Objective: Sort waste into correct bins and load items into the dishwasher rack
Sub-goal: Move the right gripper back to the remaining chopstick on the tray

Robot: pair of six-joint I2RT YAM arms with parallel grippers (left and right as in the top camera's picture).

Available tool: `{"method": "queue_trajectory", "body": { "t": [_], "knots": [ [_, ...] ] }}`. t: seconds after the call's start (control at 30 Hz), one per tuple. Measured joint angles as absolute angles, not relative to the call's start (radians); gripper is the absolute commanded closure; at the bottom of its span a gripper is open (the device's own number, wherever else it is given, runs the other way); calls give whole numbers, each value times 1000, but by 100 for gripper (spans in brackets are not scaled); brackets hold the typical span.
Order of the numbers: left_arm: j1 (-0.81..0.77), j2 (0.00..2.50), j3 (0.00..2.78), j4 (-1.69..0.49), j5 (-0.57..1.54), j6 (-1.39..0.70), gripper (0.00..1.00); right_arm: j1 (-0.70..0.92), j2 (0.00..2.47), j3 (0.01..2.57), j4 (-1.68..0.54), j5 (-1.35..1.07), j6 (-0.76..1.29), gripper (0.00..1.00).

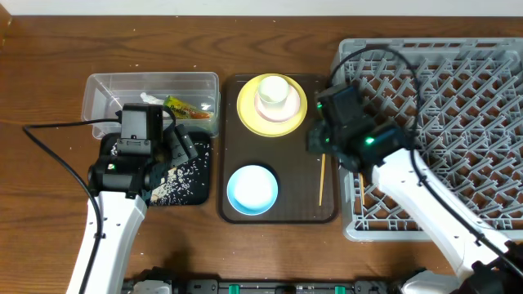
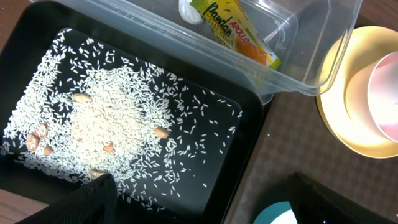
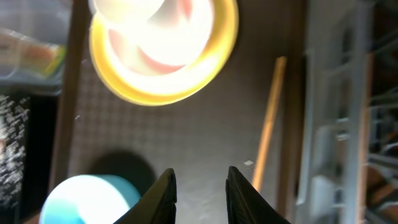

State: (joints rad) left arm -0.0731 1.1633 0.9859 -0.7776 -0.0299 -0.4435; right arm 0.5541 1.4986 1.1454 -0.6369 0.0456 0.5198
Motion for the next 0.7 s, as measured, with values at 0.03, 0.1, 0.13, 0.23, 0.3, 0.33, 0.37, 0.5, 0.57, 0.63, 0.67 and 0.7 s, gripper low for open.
{"method": "queue_trajectory", "body": {
  "t": [0.03,0.1,0.13,0.23,0.3,0.33,0.37,0.5,0.57,0.63,0.67,0.7],
  "knots": [
    [-73,1163,986,-778,-30,-443,10,574,1499,1145,-637,54,537,75],
    [-73,1163,986,-778,-30,-443,10,603,1499,1145,-638,75,564,75],
    [-73,1163,986,-778,-30,-443,10,617,1500,1145,-638,88,577,75],
    [-73,1163,986,-778,-30,-443,10,660,1516,1145,-642,139,611,71],
    [-73,1163,986,-778,-30,-443,10,688,1538,1145,-649,174,626,66],
    [-73,1163,986,-778,-30,-443,10,698,1551,1145,-654,190,632,66],
    [-73,1163,986,-778,-30,-443,10,710,1569,1145,-665,211,640,66],
    [-73,1163,986,-778,-30,-443,10,733,1637,1145,-709,274,684,66],
    [-73,1163,986,-778,-30,-443,10,734,1678,1145,-719,300,704,66],
    [-73,1163,986,-778,-30,-443,10,735,1716,1146,-719,318,718,65],
    [-73,1163,986,-778,-30,-443,10,735,1739,1145,-721,329,729,65],
    [-73,1163,986,-778,-30,-443,10,735,1755,1145,-722,336,736,65]
  ]
}}
